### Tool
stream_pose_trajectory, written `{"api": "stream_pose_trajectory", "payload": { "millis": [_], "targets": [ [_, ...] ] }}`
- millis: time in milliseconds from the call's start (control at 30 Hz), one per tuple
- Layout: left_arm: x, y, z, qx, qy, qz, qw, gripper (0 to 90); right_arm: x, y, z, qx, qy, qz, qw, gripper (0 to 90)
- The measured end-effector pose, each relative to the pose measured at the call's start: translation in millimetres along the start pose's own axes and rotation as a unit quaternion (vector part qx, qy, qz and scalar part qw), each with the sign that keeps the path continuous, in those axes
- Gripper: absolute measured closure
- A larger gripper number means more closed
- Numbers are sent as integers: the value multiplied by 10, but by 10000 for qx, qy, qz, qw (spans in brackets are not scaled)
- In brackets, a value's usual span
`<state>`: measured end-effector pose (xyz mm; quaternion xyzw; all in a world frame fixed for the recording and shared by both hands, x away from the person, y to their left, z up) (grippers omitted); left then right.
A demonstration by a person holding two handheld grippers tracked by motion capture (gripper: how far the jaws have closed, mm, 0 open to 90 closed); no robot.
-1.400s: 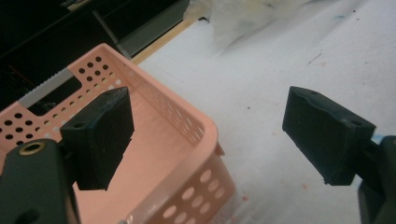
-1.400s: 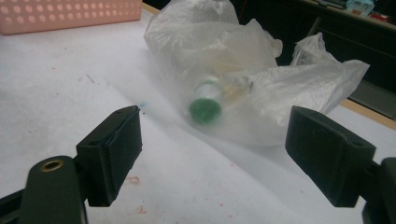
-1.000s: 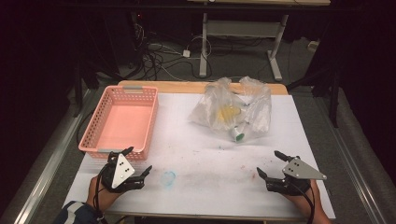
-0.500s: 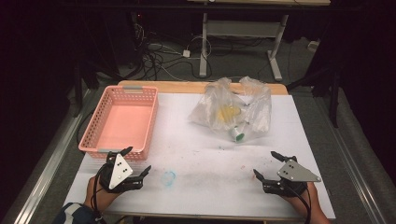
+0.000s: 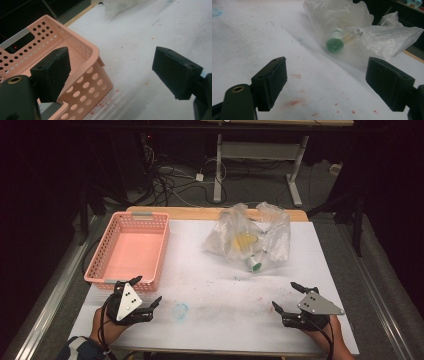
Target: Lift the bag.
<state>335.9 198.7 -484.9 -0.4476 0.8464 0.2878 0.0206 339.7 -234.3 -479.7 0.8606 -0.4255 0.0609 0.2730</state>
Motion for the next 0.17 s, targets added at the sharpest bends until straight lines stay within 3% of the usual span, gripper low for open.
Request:
{"api": "stream_pose_trajectory", "payload": {
  "millis": [167],
  "targets": [
    [-7, -25, -14, -14, 0, 20, 10000, 150, 12, -7, 10, -18, -29, -11, 10000, 181]
  ]
}}
Point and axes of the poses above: each handheld gripper's, and its own axes: y roughly backward along the jaws, z roughly out of its underside, x roughly to its right, the point moved 7 cm from there along -y, roughly forward along the jaws, and after that the axes turned 3 degrees about y, right-handed, at the moved point
